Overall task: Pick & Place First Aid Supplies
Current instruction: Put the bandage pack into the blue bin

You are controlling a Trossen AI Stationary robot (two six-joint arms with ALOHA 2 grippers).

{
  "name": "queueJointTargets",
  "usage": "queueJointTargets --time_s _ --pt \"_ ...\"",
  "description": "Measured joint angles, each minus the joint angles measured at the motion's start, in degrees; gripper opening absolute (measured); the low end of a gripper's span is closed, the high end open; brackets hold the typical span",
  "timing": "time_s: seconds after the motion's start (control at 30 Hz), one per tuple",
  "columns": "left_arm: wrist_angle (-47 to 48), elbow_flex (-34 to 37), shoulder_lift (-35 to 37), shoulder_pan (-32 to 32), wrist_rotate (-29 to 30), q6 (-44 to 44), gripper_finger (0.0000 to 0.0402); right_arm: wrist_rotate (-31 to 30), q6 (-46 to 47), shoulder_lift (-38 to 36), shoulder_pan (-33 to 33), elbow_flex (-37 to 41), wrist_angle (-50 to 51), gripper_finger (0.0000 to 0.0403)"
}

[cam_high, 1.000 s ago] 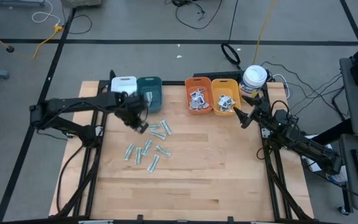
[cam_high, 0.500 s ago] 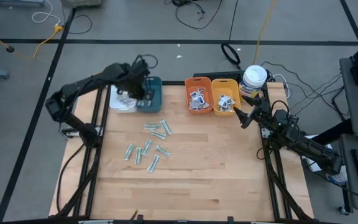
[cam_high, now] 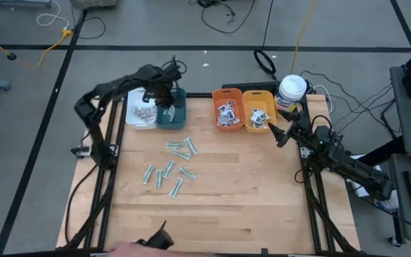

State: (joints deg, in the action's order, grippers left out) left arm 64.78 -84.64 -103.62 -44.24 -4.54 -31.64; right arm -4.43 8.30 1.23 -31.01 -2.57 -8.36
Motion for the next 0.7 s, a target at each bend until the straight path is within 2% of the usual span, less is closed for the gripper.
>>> queueJointTargets --time_s 0.27,0.43,0.53,0.7 --pt "-2.04 0.04 -7.75 0.10 0.12 -1.95 0.0002 0.00 0.01 0.00 0.01 0.00 0.00 0.0392" --pt "-2.03 0.07 -8.42 0.51 -0.29 -1.82 0.0007 0.00 0.00 0.00 -0.01 -0.01 0.00 0.0392" --pt "-2.09 0.07 -8.41 0.86 0.01 -1.60 0.0037 0.00 -0.01 0.00 -0.01 0.00 0.00 0.0392" --pt "-2.02 0.07 -8.26 0.86 -0.14 -1.62 0.0125 0.00 0.00 0.00 0.00 -0.01 0.00 0.0392"
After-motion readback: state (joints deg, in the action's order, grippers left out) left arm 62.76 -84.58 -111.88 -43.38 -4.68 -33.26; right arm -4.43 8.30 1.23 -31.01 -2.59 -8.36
